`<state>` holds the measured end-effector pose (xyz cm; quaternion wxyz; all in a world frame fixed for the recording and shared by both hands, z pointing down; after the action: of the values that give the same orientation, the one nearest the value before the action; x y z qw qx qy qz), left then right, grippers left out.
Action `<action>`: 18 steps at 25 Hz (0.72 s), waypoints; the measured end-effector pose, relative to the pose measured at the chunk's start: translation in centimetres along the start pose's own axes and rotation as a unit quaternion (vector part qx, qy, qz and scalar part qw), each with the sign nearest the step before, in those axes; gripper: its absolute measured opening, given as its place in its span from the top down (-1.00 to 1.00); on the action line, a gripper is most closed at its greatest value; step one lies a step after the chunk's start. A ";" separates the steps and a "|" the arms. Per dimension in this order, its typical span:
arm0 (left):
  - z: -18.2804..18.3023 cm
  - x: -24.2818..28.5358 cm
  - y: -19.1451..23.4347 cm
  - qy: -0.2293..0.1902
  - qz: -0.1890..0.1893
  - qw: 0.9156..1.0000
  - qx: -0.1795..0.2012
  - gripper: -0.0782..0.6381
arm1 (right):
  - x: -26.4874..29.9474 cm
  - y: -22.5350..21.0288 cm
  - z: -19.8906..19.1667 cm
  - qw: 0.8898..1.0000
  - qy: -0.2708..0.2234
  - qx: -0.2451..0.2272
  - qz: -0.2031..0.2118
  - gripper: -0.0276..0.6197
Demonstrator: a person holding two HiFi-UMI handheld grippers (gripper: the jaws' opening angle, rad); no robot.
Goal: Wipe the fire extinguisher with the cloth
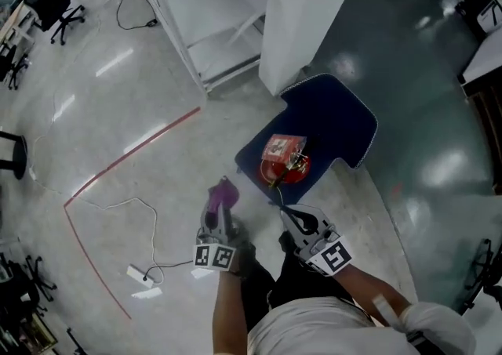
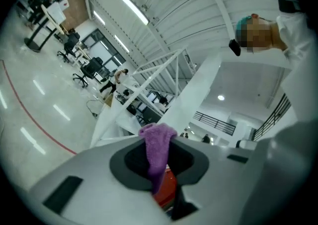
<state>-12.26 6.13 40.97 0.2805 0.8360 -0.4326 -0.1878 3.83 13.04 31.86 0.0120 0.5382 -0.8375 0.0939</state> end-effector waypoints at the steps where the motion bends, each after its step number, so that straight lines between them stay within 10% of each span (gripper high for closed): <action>1: -0.6 -0.7 0.2 -0.008 0.019 1.000 0.005 0.61 | -0.1 -0.3 -0.6 1.000 0.005 0.002 0.018 0.87; 10: -11.1 -2.9 3.1 0.009 0.116 0.993 -0.006 0.61 | -0.2 -0.8 -5.9 0.996 0.046 0.022 0.078 0.88; 18: -23.1 -0.8 9.7 0.043 0.105 0.993 -0.031 0.61 | -1.2 -0.3 -11.2 0.989 0.093 0.021 0.112 0.88</action>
<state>-5.80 9.35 65.01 0.3425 0.7841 -0.4998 -0.1343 3.66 15.92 42.72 0.0683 0.4297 -0.8857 0.1617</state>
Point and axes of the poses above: the fingertips, and each gripper's own axes: x forward along the fingers, y to its left, z out of its top, the point moved 1 cm from there along -x, backward along the fingers, and after that the axes turned 10 degrees about -z, right-handed, at the moved point
